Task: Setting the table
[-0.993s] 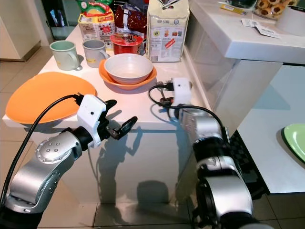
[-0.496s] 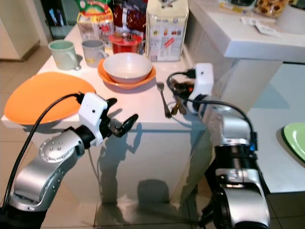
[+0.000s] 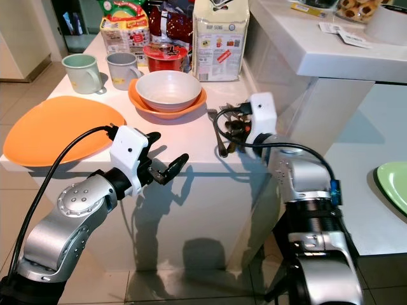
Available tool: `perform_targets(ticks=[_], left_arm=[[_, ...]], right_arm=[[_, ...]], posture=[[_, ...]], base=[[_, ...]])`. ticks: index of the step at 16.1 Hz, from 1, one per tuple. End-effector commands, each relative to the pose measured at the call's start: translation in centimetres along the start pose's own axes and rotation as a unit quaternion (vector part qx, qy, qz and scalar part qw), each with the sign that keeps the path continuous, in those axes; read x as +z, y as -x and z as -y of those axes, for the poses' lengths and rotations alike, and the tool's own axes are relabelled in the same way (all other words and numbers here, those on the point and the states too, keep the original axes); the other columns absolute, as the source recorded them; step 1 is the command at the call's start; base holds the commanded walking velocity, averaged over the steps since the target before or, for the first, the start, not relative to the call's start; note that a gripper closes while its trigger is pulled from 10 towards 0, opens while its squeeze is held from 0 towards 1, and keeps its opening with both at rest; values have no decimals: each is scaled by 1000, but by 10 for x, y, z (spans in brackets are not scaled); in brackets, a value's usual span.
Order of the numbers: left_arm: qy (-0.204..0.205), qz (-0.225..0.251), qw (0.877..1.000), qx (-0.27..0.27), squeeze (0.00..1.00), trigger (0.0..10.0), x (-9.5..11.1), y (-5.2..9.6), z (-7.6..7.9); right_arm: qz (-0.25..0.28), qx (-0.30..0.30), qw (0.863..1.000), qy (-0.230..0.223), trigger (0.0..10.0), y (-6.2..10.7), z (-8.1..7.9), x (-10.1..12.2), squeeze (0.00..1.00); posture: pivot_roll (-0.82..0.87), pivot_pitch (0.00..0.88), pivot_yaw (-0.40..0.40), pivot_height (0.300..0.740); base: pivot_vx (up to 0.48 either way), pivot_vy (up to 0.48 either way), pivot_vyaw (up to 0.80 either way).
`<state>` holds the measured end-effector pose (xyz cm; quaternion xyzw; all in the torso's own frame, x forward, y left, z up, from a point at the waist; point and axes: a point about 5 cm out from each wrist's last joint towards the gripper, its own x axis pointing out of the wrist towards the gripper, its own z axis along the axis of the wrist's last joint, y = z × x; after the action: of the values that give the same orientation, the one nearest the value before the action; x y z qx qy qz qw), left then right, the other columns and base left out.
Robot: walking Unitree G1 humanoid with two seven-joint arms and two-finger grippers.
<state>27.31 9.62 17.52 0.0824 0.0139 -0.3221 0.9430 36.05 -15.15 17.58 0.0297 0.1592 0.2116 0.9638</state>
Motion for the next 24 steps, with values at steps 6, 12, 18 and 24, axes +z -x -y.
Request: perform_targets(ticks=[6, 12, 18, 24], left_arm=[[-11, -6, 1000, -8, 0, 10000, 3, 0, 0], [-27, 6, 999, 32, 0, 10000, 10, 4, -7], [-27, 62, 989, 134, 0, 10000, 30, 8, -28], [-57, 75, 977, 192, 0, 10000, 39, 19, -45]], right_arm=[[-3, -36, 999, -14, 10000, -19, 4, 9, 1000], [48, -26, 999, 6, 10000, -10, -6, 27, 1000], [162, -64, 985, -4, 10000, 27, -22, 35, 137], [162, -45, 985, -35, 10000, 23, -36, 34, 1000]], posture=[[-23, 0, -29, 740], [12, 0, -40, 740], [11, 0, -19, 740], [72, 0, -61, 740]], base=[[0, 0, 0], [0, 0, 0], [0, 0, 0], [0, 0, 0]])
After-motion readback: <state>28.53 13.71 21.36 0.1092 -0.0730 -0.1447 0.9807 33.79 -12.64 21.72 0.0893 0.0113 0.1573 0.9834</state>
